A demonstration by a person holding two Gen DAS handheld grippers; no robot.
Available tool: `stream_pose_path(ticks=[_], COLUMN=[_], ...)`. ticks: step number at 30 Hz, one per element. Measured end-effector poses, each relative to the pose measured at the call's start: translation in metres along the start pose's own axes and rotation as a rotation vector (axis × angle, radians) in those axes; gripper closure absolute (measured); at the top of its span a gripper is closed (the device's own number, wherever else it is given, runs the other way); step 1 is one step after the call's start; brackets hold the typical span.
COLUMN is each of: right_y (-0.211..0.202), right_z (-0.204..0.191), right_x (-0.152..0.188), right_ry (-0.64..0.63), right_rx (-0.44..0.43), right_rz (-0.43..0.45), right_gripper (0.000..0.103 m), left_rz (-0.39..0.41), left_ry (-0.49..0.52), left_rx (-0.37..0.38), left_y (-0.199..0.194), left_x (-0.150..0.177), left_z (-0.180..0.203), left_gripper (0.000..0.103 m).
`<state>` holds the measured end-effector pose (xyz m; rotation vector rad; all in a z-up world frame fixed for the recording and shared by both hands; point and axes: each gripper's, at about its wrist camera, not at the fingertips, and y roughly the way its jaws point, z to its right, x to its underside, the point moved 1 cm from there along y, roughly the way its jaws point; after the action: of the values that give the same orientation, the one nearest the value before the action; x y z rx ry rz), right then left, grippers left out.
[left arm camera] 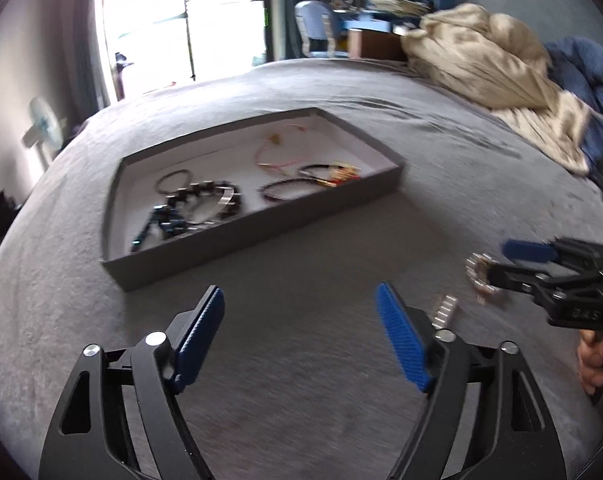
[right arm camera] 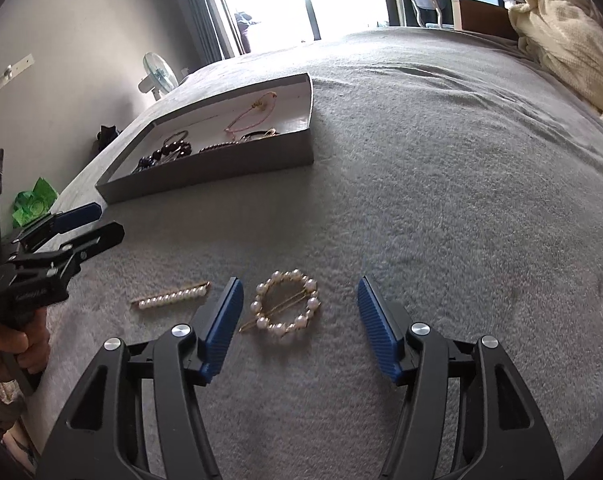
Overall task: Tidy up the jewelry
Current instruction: 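Move both open tools back toward the pearl hair pin and pearl circle clip, then close the left tool on the pearl hair pin while the right tool grasps the pearl circle clip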
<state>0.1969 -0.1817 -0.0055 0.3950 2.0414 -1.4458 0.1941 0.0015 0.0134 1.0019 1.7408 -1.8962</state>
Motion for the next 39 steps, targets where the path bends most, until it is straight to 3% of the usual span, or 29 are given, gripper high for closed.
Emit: stream_pose_path(ticks=[3, 7, 14, 18, 21, 29, 34, 37, 39], right_y=[0.0, -0.001, -0.001, -0.001, 0.0, 0.012, 0.016, 0.018, 0.018], right_z=[0.001, 0.004, 0.003, 0.0, -0.006, -0.026, -0.03, -0.031, -0.029], right_x=[0.003, 0.005, 0.005, 0.005, 0.005, 0.006, 0.007, 0.007, 0.007], right_ry=[0.009, 0.026, 0.02, 0.01, -0.021, -0.135, -0.159, -0.158, -0.152], right_rx=[0.0, -0.002, 0.008, 0.017, 0.028, 0.088, 0.121, 0.13, 0.139], right_rz=[-0.006, -0.006, -0.006, -0.006, -0.006, -0.053, -0.061, -0.062, -0.057], right_gripper=[0.043, 0.043, 0.043, 0.043, 0.043, 0.043, 0.042, 0.044, 0.057], left_rz=[-0.024, -0.044, -0.082, -0.133, -0.104, -0.071, -0.047, -0.021, -0.02], left_ry=[0.045, 0.104, 0.176, 0.196, 0.149, -0.109, -0.071, -0.039, -0.016], left_rx=[0.054, 0.08, 0.133, 0.123, 0.103, 0.057, 0.085, 0.105, 0.109], left_y=[0.001, 0.005, 0.012, 0.024, 0.021, 0.013, 0.007, 0.001, 0.001], left_x=[0.003, 0.005, 0.006, 0.011, 0.011, 0.016, 0.015, 0.016, 0.015], left_z=[0.02, 0.04, 0.061, 0.065, 0.056, 0.008, 0.014, 0.02, 0.024], left_gripper=[0.041, 0.042, 0.056, 0.073, 0.088, 0.089, 0.089, 0.078, 0.074])
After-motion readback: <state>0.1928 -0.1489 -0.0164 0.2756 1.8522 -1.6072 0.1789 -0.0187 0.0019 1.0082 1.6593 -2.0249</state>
